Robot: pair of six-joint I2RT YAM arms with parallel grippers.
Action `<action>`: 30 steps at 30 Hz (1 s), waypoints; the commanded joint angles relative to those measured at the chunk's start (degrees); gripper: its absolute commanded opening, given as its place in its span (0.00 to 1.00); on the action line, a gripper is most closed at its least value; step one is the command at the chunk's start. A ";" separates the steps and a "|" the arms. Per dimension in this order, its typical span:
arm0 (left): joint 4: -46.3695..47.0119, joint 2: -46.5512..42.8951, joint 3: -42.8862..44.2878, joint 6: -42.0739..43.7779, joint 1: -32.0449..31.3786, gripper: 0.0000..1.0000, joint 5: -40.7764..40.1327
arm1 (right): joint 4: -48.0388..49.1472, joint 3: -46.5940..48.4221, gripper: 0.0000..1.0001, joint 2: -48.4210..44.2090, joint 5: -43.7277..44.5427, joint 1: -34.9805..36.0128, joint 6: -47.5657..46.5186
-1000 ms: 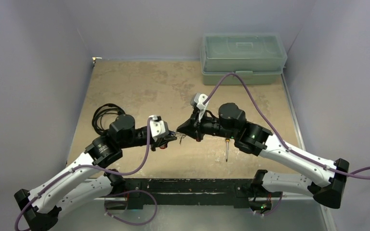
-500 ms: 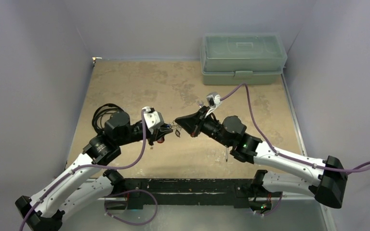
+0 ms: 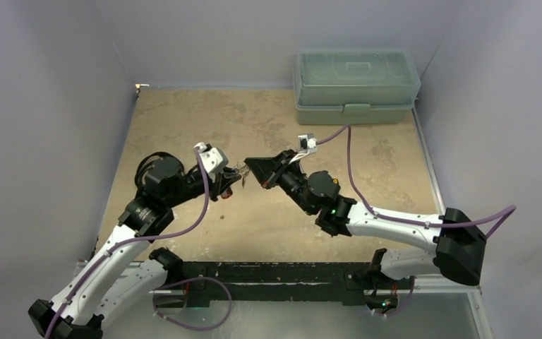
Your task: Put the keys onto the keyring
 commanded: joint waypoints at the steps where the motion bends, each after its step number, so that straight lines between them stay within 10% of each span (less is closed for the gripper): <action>1: 4.55 -0.97 1.14 1.59 0.58 0.00 -1.95 | -2.33 1.62 0.24 -3.43 -1.05 -0.48 -4.32; 7: 3.76 0.13 1.49 2.11 0.58 0.00 1.60 | -30.16 13.29 0.71 -12.03 -14.82 -6.16 -28.26; 12: 4.75 1.29 1.04 1.47 0.58 0.00 9.18 | -57.69 28.50 0.70 -8.40 -20.62 -6.90 -46.29; 30: 8.41 5.81 -0.74 -3.44 -1.58 0.00 21.43 | -79.27 47.66 0.51 5.80 -34.34 -6.85 -61.18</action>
